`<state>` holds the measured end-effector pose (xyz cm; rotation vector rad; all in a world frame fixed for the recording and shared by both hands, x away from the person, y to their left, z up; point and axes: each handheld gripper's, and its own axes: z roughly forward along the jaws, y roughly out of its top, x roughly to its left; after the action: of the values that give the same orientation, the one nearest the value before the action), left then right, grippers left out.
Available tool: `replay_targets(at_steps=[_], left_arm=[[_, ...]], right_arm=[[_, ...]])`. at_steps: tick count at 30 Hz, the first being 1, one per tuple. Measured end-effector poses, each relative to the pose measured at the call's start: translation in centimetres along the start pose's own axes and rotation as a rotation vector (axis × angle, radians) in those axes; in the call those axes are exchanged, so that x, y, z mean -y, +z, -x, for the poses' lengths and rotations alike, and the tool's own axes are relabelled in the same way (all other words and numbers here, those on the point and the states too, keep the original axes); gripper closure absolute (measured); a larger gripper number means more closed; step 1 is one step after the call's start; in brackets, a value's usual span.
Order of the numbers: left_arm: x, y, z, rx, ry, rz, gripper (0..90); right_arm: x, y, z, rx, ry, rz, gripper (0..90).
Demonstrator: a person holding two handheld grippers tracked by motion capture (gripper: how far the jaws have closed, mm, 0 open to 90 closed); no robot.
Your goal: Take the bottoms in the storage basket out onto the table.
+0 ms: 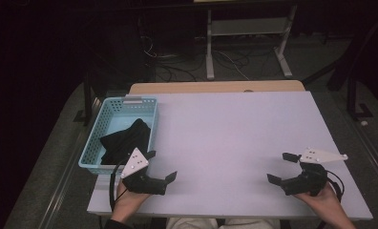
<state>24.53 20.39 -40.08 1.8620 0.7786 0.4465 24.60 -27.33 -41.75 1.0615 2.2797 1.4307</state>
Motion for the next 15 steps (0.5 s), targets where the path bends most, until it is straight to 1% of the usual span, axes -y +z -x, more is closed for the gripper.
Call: replay_targets(at_steps=[5, 15], left_arm=[[-0.01, 0.01, -0.01, 0.002, -0.001, -0.003, 0.0], [-0.03, 0.07, 0.06, 0.009, -0.002, -0.006, 0.0]], right_arm=[[0.00, -0.10, 0.01, 0.000, 0.000, 0.006, 0.0], [-0.05, -0.16, -0.08, -0.005, -0.007, 0.000, 0.0]])
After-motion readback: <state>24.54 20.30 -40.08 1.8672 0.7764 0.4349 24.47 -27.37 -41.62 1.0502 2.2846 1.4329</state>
